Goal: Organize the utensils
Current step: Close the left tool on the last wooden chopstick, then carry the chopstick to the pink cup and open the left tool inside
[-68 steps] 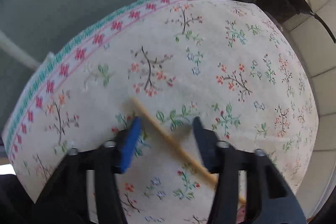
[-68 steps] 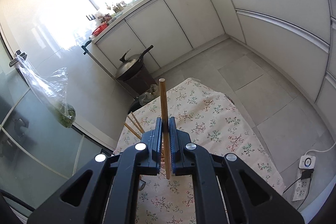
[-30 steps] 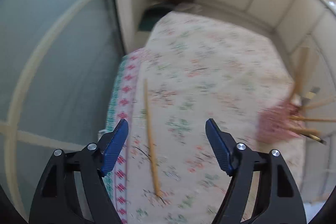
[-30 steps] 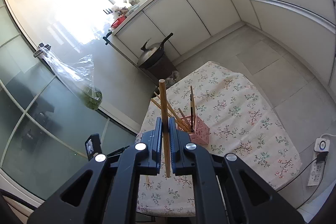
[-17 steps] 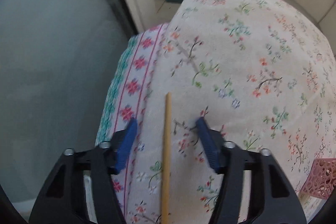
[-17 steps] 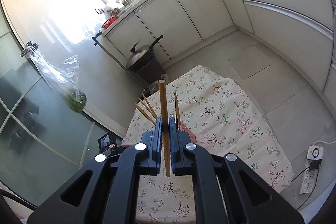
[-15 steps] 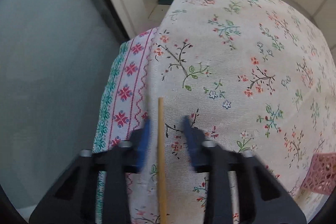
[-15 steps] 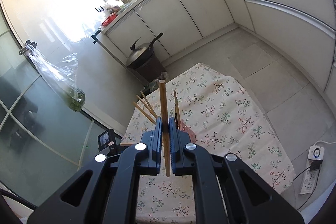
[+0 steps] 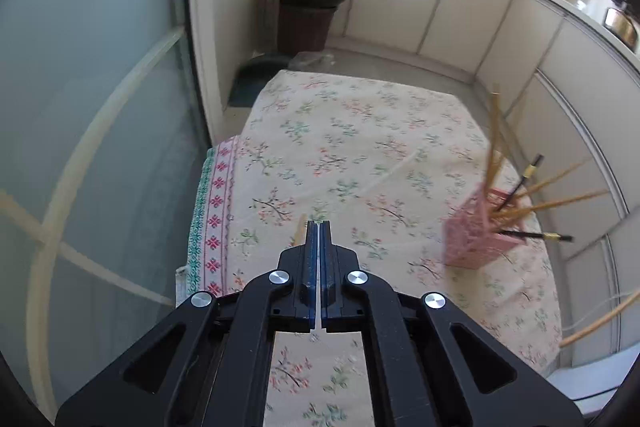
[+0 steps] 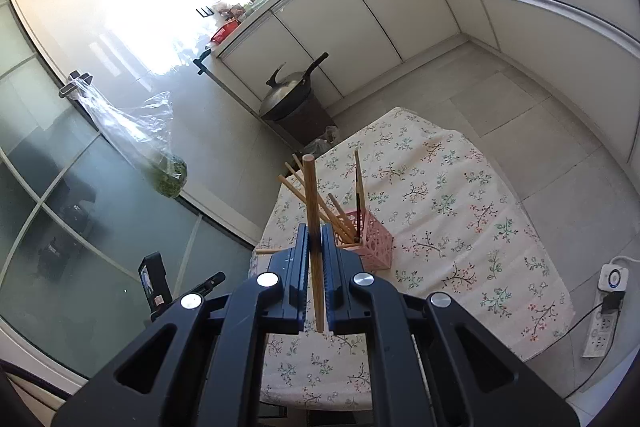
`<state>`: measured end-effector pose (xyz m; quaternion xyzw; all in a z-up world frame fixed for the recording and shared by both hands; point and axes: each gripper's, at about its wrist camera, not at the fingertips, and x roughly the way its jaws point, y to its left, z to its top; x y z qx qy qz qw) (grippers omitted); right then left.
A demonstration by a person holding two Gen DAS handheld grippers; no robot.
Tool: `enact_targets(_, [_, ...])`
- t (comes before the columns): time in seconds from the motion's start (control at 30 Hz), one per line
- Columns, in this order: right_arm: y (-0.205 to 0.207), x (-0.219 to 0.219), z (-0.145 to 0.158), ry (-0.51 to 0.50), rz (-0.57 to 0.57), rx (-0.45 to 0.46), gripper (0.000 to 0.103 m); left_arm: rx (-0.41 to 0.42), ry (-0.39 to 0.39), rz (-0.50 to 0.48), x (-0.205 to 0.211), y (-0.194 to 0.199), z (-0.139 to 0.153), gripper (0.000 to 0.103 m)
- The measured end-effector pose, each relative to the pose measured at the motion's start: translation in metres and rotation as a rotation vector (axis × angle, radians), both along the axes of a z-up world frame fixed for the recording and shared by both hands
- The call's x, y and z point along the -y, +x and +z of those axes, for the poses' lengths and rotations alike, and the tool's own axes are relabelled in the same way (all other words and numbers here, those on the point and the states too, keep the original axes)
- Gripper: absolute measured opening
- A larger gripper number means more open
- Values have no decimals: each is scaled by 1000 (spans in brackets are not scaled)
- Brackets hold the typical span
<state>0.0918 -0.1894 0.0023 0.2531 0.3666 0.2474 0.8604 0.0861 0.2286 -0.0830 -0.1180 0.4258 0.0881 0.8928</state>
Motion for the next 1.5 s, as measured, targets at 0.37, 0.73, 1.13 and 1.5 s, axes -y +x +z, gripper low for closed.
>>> enact_targets(0.37, [-29, 12, 11, -27, -35, 1, 7, -458, -19, 93, -27, 106, -127, 47])
enact_targets(0.73, [12, 8, -10, -42, -51, -25, 7, -453, 40, 37, -28, 138, -154, 4])
enact_targets(1.13, [-13, 8, -2, -18, 0, -19, 7, 29, -36, -106, 25, -4, -5, 4])
enact_targets(1.5, [-35, 19, 28, 10, -20, 18, 7, 349, 89, -209, 84, -59, 131, 4])
